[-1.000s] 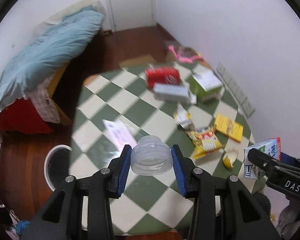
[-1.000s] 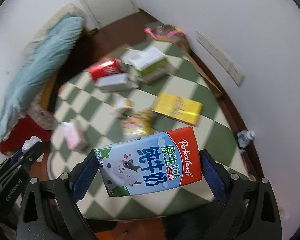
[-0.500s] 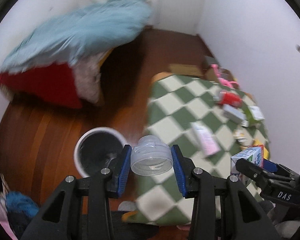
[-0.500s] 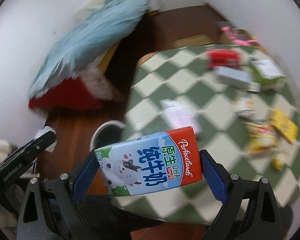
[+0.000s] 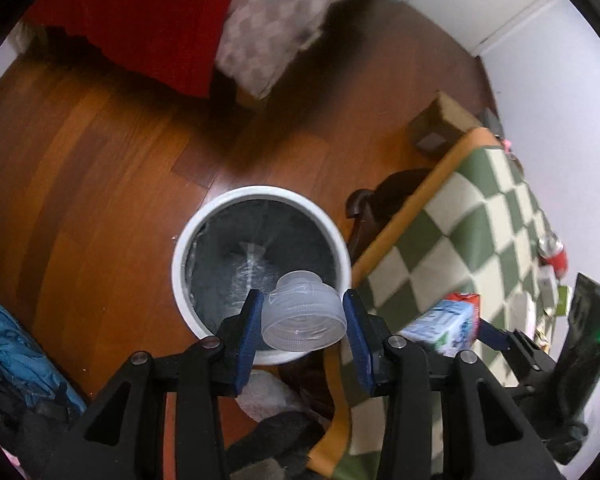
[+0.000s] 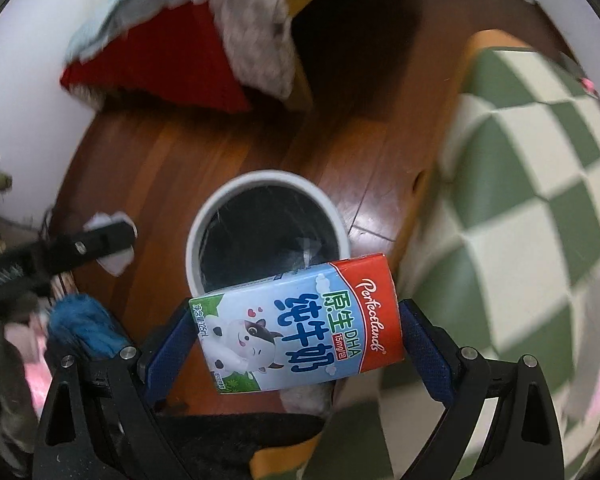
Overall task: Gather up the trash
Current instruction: 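Carry both items over the white bin and open both tools to drop them, then grasp the panda snack bag with the right tool while the left tool grasps the pink box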
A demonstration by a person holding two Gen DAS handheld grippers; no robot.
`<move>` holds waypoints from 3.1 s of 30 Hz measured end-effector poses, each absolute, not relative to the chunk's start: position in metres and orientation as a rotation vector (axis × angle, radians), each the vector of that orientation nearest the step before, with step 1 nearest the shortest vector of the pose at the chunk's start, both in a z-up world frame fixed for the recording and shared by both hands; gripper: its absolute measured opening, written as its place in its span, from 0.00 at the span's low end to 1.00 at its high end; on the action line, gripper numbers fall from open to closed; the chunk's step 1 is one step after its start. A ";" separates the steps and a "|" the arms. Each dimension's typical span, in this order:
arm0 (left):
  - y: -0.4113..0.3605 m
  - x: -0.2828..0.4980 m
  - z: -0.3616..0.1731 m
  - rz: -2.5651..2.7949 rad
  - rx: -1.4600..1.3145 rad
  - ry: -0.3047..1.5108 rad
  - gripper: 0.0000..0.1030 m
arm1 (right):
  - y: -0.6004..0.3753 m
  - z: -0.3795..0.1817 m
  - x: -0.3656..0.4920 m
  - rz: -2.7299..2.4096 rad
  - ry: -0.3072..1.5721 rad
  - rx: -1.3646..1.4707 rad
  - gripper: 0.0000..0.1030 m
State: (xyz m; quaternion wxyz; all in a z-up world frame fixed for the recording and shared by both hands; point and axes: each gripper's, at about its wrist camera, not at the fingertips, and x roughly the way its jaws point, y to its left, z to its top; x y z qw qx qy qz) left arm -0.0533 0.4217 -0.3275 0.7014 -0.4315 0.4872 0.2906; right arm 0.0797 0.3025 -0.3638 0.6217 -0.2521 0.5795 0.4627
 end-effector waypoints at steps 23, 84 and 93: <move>0.402 -0.114 -0.333 1.024 -0.718 1.164 0.97 | 0.325 -0.401 0.054 0.939 1.321 -0.792 1.00; 0.163 0.246 -0.348 0.599 -0.566 1.345 0.96 | -0.091 -0.322 0.336 0.406 1.334 -0.177 0.92; 0.153 0.227 -0.347 0.556 -0.435 1.317 0.50 | -0.102 -0.339 0.333 0.457 1.367 -0.162 0.56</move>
